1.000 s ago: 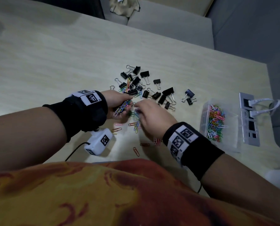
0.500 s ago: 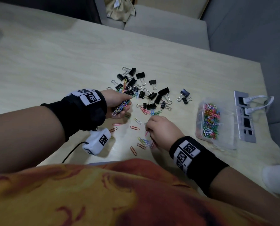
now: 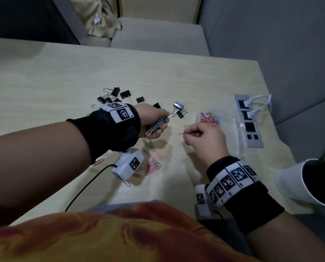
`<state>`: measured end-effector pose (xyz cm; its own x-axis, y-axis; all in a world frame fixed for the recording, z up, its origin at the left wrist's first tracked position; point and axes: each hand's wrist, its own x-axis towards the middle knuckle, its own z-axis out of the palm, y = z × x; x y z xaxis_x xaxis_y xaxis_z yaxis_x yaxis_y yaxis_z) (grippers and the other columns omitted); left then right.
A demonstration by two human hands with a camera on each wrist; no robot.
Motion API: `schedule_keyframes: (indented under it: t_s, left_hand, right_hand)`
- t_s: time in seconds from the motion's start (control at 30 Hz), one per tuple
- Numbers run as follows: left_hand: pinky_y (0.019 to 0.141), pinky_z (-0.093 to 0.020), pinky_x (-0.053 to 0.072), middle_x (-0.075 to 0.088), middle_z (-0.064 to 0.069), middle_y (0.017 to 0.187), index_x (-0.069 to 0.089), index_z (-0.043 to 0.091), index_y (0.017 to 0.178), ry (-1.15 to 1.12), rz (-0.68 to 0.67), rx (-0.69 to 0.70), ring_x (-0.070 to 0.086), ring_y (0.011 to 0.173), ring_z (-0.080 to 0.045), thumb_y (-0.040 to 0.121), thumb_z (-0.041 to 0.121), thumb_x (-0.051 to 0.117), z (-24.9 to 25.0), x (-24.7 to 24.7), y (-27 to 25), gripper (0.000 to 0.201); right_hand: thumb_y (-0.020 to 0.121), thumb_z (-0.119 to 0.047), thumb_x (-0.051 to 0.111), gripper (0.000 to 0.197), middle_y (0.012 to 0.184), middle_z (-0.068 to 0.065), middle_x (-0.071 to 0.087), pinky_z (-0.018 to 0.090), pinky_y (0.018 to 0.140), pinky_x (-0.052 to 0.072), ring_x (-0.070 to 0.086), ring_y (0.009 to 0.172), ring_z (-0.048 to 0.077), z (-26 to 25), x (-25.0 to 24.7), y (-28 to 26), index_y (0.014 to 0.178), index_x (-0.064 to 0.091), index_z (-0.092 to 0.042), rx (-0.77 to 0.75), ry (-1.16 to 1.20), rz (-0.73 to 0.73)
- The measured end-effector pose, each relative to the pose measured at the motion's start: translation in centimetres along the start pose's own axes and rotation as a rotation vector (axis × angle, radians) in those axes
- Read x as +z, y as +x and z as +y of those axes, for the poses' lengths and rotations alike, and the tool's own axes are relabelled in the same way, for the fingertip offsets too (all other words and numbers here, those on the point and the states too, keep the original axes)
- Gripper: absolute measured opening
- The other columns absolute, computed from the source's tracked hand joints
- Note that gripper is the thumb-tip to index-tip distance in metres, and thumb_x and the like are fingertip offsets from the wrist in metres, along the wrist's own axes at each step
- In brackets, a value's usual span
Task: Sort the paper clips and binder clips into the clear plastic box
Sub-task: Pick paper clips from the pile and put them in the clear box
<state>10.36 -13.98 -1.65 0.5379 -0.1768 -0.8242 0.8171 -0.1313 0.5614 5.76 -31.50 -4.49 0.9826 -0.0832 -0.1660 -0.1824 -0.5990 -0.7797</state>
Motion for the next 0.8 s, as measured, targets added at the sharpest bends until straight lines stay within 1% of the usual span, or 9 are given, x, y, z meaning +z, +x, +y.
schedule_keyframes:
  t_s: [0.1,0.23,0.37,0.43,0.53,0.63,0.67,0.77,0.8]
  left_hand:
    - [0.036,-0.01,0.038,0.047,0.003,0.047,0.049,0.016,0.071,0.032,-0.046,0.015,0.042,0.032,-0.007,0.098,0.033,0.045,1.8,4.0,1.0,0.033]
    - [0.038,-0.015,0.044,0.052,-0.001,0.047,0.051,0.012,0.072,0.05,-0.063,0.036,0.048,0.035,-0.01,0.099,0.03,0.043,3.8,8.9,1.9,0.033]
    - [0.062,-0.036,0.053,0.054,-0.014,0.082,0.047,0.006,0.079,0.042,-0.029,0.059,0.056,0.069,-0.029,0.1,0.029,0.041,4.8,12.0,3.1,0.032]
    - [0.073,-0.041,0.049,0.05,-0.014,0.089,0.046,0.006,0.084,0.04,-0.008,0.073,0.053,0.081,-0.031,0.1,0.033,0.04,4.9,12.5,3.5,0.032]
    - [0.08,-0.045,0.044,0.046,-0.014,0.099,0.046,0.003,0.112,0.06,-0.042,0.083,0.051,0.086,-0.031,0.1,0.042,0.035,5.1,12.4,3.6,0.042]
    - [0.085,-0.048,0.045,0.045,-0.015,0.124,0.041,-0.001,0.133,0.099,-0.086,0.086,0.053,0.112,-0.036,0.099,0.045,0.033,5.2,11.8,3.1,0.058]
    - [0.083,-0.047,0.047,0.047,-0.013,0.121,0.045,0.0,0.13,0.117,-0.092,0.099,0.055,0.11,-0.035,0.099,0.044,0.035,5.2,11.5,2.9,0.055]
    - [0.071,-0.037,0.05,0.054,-0.004,0.091,0.057,0.01,0.103,0.247,-0.063,0.172,0.06,0.078,-0.022,0.096,0.032,0.047,4.5,10.5,2.0,0.025]
    - [0.07,-0.034,0.05,0.058,-0.002,0.087,0.059,0.012,0.099,0.316,-0.04,0.204,0.06,0.075,-0.019,0.094,0.028,0.051,4.1,9.9,1.9,0.018]
  right_hand:
    - [0.078,-0.013,0.069,0.012,0.081,-0.003,0.066,0.032,0.074,0.055,0.062,0.075,0.015,2.2,-3.2,0.8,0.077,0.068,-0.025,0.067,-0.079,0.147]
    - [0.084,-0.016,0.065,0.011,0.092,0.0,0.069,0.028,0.072,0.054,0.064,0.084,0.017,4.1,-5.4,1.8,0.093,0.069,-0.023,0.155,-0.156,0.089]
    - [0.091,-0.015,0.054,0.028,0.111,0.001,0.068,0.025,0.086,0.048,0.063,0.098,0.017,4.7,-6.3,2.1,0.117,0.065,-0.018,0.197,-0.196,0.011]
    - [0.092,-0.015,0.051,0.031,0.115,0.002,0.067,0.026,0.088,0.047,0.062,0.102,0.019,4.6,-6.5,2.1,0.12,0.063,-0.017,0.199,-0.225,-0.032]
    - [0.092,-0.014,0.048,0.032,0.117,0.006,0.066,0.028,0.089,0.047,0.06,0.105,0.023,4.2,-6.4,1.9,0.121,0.062,-0.016,0.176,-0.288,-0.034]
    - [0.092,-0.012,0.047,0.036,0.125,0.007,0.054,0.03,0.091,0.043,0.056,0.109,0.027,4.0,-6.2,1.8,0.126,0.056,-0.016,0.17,-0.399,0.021]
    - [0.091,-0.01,0.047,0.037,0.126,0.009,0.05,0.032,0.091,0.043,0.055,0.11,0.029,4.0,-5.9,1.7,0.127,0.053,-0.015,0.194,-0.461,-0.004]
    - [0.086,-0.005,0.05,0.031,0.114,0.011,0.058,0.034,0.08,0.046,0.058,0.101,0.032,4.1,-5.3,1.0,0.115,0.054,-0.013,0.191,-0.615,-0.101]
    - [0.085,-0.003,0.048,0.031,0.11,0.012,0.06,0.033,0.078,0.046,0.059,0.098,0.032,4.1,-5.1,0.7,0.114,0.054,-0.013,0.165,-0.626,-0.11]
